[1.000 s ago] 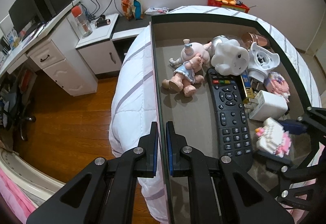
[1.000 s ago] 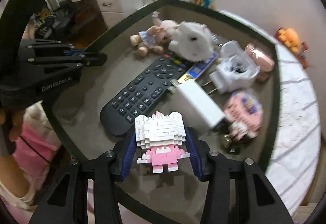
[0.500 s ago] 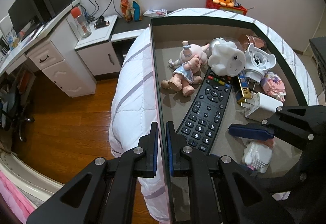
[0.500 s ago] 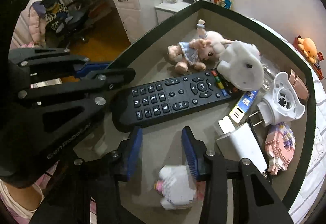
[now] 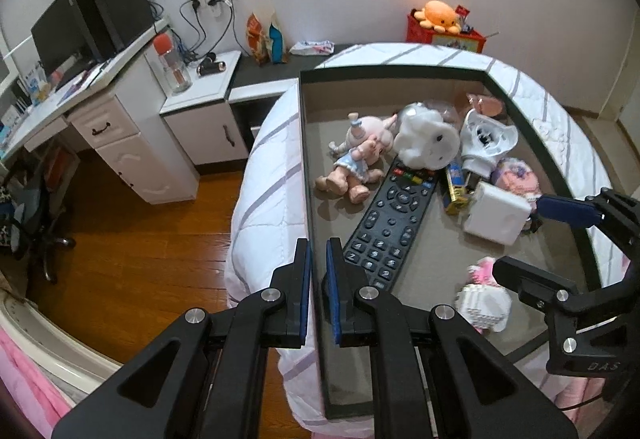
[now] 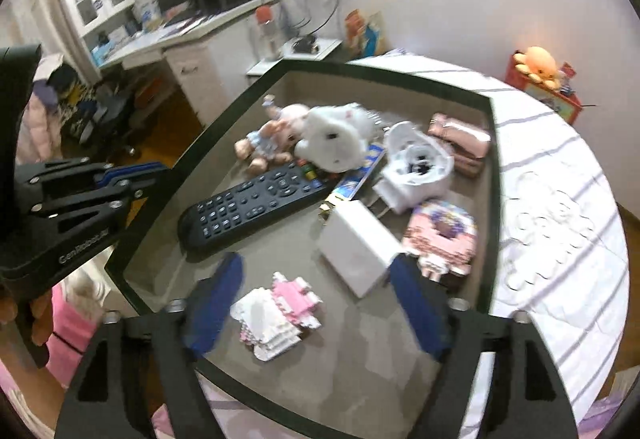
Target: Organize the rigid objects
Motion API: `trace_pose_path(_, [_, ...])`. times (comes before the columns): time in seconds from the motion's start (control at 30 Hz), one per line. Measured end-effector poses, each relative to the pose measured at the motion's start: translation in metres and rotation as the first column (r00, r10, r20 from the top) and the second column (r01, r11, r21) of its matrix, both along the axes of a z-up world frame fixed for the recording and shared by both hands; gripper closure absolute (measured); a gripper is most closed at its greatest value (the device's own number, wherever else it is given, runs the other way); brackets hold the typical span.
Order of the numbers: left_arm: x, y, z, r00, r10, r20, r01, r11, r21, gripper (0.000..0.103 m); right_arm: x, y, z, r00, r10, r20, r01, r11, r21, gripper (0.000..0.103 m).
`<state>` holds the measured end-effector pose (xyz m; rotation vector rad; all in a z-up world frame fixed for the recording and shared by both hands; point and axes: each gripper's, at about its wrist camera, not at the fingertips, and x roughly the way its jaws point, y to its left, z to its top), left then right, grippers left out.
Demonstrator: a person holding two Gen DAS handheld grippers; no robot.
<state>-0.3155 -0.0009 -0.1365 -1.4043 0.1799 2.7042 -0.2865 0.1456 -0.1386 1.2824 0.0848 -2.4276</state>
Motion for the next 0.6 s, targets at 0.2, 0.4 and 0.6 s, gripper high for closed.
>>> trace_pose_path(0.2, [0.015, 0.009, 0.015, 0.999, -0.002, -0.053, 0.002, 1.000, -0.008, 0.049, 0.003, 0.008, 0.009, 0.999, -0.035, -0.034, 0.034, 0.999, -0.036, 0.023])
trace_pose_path(0.4, [0.030, 0.019, 0.028, 0.994, -0.003, -0.108, 0.002, 1.000, -0.004, 0.019, 0.018, 0.024, 0.017, 0.994, -0.071, -0.079, 0.066, 0.996, -0.056, 0.019])
trace_pose_path(0.6, [0.039, 0.028, 0.029, 0.993, 0.005, -0.119, -0.004, 1.000, 0.007, 0.010, 0.027, 0.038, 0.024, 0.986, -0.114, -0.118, 0.107, 0.992, -0.070, 0.000])
